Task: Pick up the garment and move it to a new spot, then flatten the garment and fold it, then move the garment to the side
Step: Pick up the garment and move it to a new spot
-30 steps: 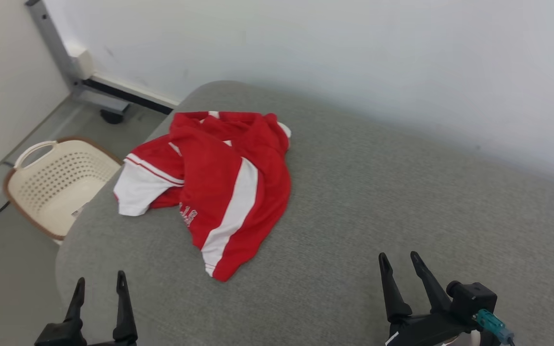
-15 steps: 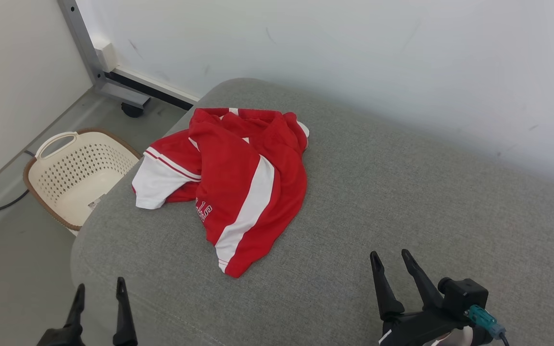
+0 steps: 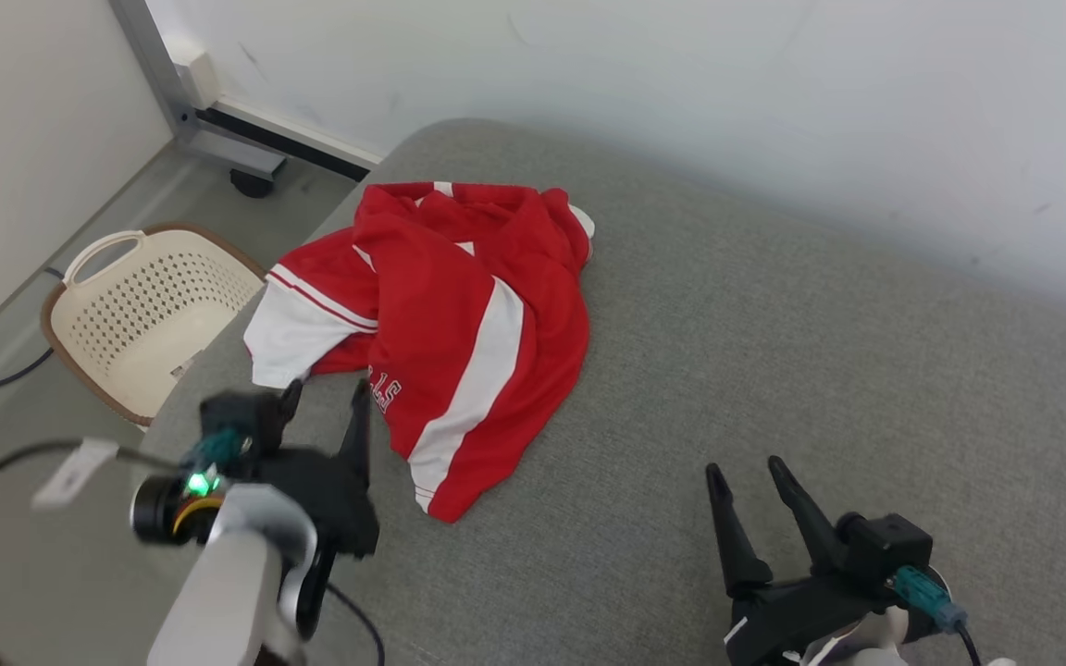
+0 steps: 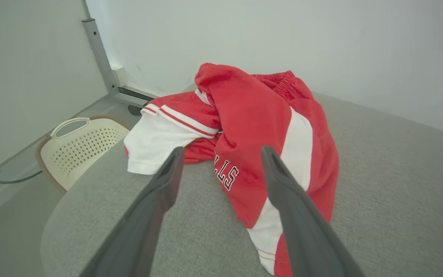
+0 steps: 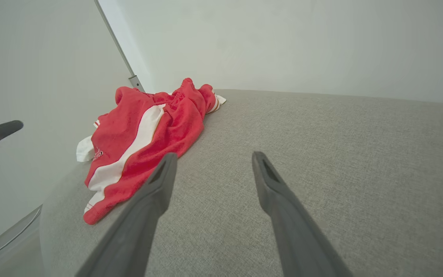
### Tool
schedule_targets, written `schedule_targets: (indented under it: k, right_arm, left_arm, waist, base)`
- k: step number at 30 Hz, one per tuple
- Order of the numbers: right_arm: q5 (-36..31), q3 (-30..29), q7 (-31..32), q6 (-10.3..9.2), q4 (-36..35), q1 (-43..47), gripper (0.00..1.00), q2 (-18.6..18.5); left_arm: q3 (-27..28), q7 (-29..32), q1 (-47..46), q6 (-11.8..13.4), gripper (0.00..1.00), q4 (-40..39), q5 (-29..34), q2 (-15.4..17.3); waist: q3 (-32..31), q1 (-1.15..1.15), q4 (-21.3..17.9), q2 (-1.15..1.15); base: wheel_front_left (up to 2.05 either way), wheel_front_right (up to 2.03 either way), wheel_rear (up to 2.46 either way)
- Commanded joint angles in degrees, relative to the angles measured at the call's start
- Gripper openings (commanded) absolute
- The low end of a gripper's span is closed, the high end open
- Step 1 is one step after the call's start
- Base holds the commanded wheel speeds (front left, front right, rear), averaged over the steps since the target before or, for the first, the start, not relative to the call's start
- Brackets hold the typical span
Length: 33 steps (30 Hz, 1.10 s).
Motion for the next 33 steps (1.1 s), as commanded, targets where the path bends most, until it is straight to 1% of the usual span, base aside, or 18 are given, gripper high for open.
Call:
schedule_targets:
  k: [1, 4, 6, 9, 13, 15, 16, 22, 27, 28, 29, 30, 33]
  right_arm:
    - [-0.4, 0.0, 0.0, 0.20, -0.4, -0.6, 1.00, -0.1]
    - [-1.8, 0.0, 1.3, 0.20, -2.7, -1.8, 1.00, -0.2]
    - [-2.9, -0.2, 2.1, 0.20, -4.3, -2.0, 1.00, -0.2]
    - [-4.6, -1.1, 3.5, 0.20, -7.0, -2.6, 1.00, -0.2]
    - [-6.3, -2.1, 5.2, 0.20, -10.5, -2.0, 1.00, -0.3]
    - [-7.0, -3.0, 5.9, 0.20, -12.1, -1.4, 1.00, -0.4]
    - [-7.2, -3.3, 6.2, 0.20, -12.9, -1.1, 1.00, -0.5]
    - [-7.5, -3.8, 7.7, 0.20, -16.7, -1.1, 1.00, -0.6]
    - [-7.3, -4.1, 7.7, 0.20, -18.0, -1.2, 1.00, -0.5]
    - [-7.3, -4.2, 7.7, 0.20, -18.0, -1.2, 1.00, -0.5]
    - [-7.3, -4.3, 7.6, 0.20, -17.8, -1.2, 1.00, -0.4]
    - [-7.2, -4.4, 7.6, 0.20, -17.6, -1.2, 1.00, -0.4]
    - [-6.7, -4.4, 7.1, 0.20, -16.9, -1.2, 1.00, -0.3]
  left_arm:
    - [-0.4, 0.3, -1.0, -0.3, 1.00, 0.3, -0.3, -0.2]
    - [-1.4, 3.2, -7.9, -0.2, 1.00, 4.8, -1.2, 0.7]
    - [-1.7, 5.4, -11.5, -0.2, 1.00, 7.9, -0.6, 2.1]
    - [-0.4, 9.4, -16.3, -0.3, 1.00, 11.6, -3.6, 2.3]
    - [0.9, 13.6, -20.7, -0.3, 1.00, 15.1, -6.6, 4.6]
    - [1.5, 14.4, -22.6, -0.3, 1.00, 16.1, -7.7, 5.6]
    - [1.7, 14.5, -23.5, 0.0, 1.00, 16.6, -7.7, 6.3]
    - [2.6, 15.0, -26.6, 3.9, 1.00, 19.5, -7.5, 8.6]
    - [2.1, 15.9, -28.2, 6.3, 1.00, 21.3, -6.6, 10.1]
    - [1.8, 15.6, -28.4, 6.7, 0.83, 21.5, -6.2, 10.2]
    - [1.6, 15.2, -28.7, 7.2, 0.44, 21.4, -5.9, 10.2]
    - [1.2, 14.8, -28.9, 7.5, 0.00, 21.3, -5.5, 10.3]
    - [0.0, 13.9, -29.0, 7.2, 0.00, 21.4, -4.5, 10.6]
  waist:
    - [2.0, 0.00, -2.1, -0.01]
    - [5.2, 0.00, -5.5, -0.01]
    - [7.3, 0.00, -7.9, -0.01]
    - [10.2, 0.00, -11.6, -0.01]
    - [13.5, 0.00, -15.3, -0.01]
    - [14.7, 0.00, -16.6, -0.01]
    - [15.3, 0.00, -17.2, -0.01]
    - [18.6, 0.00, -19.6, -0.01]
    - [19.9, 0.00, -20.2, -0.01]
    - [20.0, 0.00, -20.2, -0.01]
    - [19.9, 0.00, -20.1, -0.01]
    - [19.7, 0.00, -20.0, -0.01]
    - [18.5, 0.00, -19.5, -0.01]
  base:
    - [0.00, 0.00, 0.00]
    - [0.00, 0.00, 0.00]
    - [0.00, 0.00, 0.00]
    - [0.00, 0.00, 0.00]
    - [0.00, 0.00, 0.00]
    - [0.00, 0.00, 0.00]
    - [0.00, 0.00, 0.00]
    - [0.00, 0.00, 0.00]
    - [0.00, 0.00, 0.00]
    - [0.00, 0.00, 0.00]
    - [0.00, 0.00, 0.00]
    - [0.00, 0.00, 0.00]
    - [0.00, 0.00, 0.00]
